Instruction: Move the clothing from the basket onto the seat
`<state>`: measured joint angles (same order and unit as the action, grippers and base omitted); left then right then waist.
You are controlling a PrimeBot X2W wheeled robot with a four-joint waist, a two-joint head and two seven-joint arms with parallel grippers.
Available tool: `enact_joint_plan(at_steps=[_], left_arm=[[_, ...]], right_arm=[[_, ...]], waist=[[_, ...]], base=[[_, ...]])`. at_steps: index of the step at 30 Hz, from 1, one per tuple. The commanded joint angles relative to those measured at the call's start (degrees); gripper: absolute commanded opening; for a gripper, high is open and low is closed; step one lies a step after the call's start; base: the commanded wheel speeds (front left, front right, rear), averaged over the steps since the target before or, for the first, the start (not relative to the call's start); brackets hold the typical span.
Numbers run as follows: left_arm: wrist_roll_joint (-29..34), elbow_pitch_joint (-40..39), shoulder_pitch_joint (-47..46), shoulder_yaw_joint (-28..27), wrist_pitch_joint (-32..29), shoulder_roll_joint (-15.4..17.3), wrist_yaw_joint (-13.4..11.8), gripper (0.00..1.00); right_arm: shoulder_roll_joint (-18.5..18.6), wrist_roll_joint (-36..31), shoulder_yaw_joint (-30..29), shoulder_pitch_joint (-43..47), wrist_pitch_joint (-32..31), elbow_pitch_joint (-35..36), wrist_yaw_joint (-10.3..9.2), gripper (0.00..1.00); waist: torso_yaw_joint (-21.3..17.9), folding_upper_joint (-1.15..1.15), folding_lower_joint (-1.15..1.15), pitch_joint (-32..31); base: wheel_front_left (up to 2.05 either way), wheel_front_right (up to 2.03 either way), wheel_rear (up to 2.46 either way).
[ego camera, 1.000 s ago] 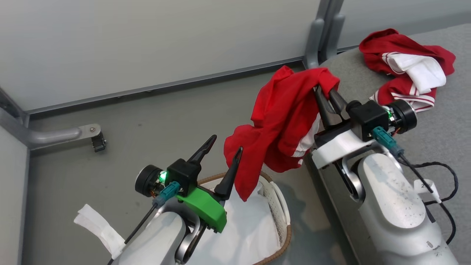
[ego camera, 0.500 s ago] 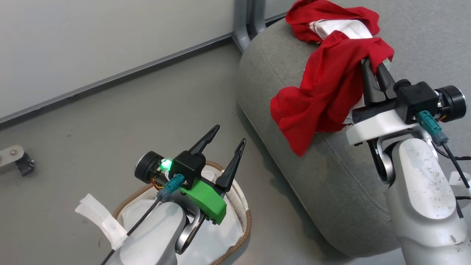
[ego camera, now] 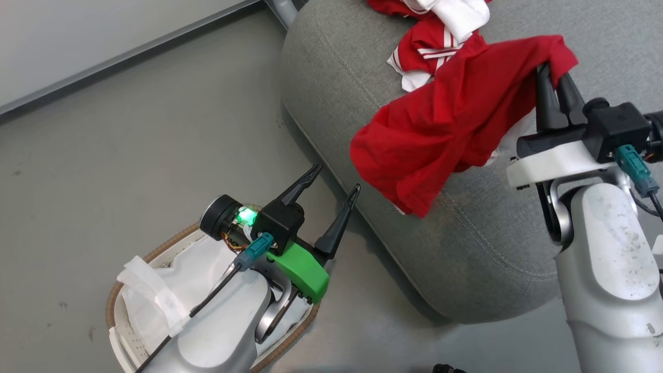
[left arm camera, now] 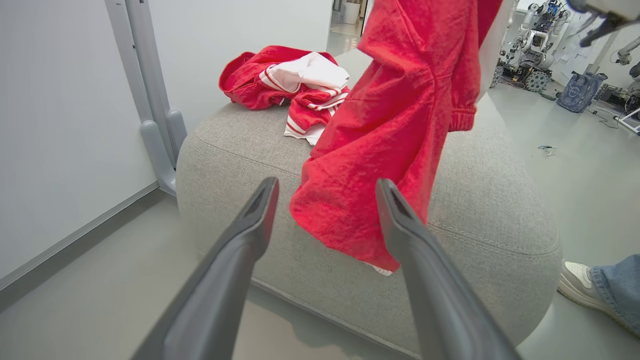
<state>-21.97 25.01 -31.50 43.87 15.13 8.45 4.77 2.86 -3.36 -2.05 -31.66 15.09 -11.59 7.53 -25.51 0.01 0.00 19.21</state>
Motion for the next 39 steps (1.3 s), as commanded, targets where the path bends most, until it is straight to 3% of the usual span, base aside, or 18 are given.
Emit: enact_joint_plan(at_steps=[1,6,12,19,25,31,39], left_arm=[[0.3,0.1,-1.0,0.0,0.0,0.3,0.1,1.00],[0.8,0.0,-1.9,0.0,0.0,-0.1,0.1,1.00],[1.4,-0.3,-2.9,-0.1,0.0,-0.8,0.3,1.00],[2.6,-1.2,-4.6,0.0,0.0,-2.0,0.5,1.00],[3.4,-2.5,-5.7,-0.2,0.0,-2.8,0.5,1.00],[4.4,-3.1,-6.4,-0.3,0.0,-2.9,0.7,1.00],[4.3,-3.3,-4.6,-1.6,0.0,-2.0,0.2,1.00]], right_arm=[[0.1,-1.1,-0.3,-1.9,0.1,0.6,-0.08,0.00],[3.1,-2.1,-2.0,-8.9,0.1,1.4,-0.08,0.00],[10.2,-3.5,-5.5,-20.4,0.1,-0.2,-0.08,0.00],[20.0,-5.2,-11.3,-31.6,-1.3,-8.2,-0.08,0.00],[26.0,-7.1,-16.1,-32.9,-2.2,-15.6,-0.08,0.00],[25.1,-9.1,-22.5,-28.1,-1.1,-23.8,-0.08,0.00],[18.1,-11.6,-24.8,-22.3,0.1,-28.5,-0.08,0.00]], waist=[[1.5,-0.01,0.00,1.9],[4.7,-0.01,0.00,4.1],[9.1,-0.01,0.00,6.4],[14.8,-0.01,0.00,9.7],[19.4,-0.01,0.00,13.1],[21.6,-0.01,0.00,15.9],[20.3,-0.01,0.00,16.9]], base=[[0.00,0.00,0.00],[0.00,0.00,0.00],[0.00,0.00,0.00],[0.00,0.00,0.00],[0.00,0.00,0.00],[0.00,0.00,0.00],[0.00,0.00,0.00]])
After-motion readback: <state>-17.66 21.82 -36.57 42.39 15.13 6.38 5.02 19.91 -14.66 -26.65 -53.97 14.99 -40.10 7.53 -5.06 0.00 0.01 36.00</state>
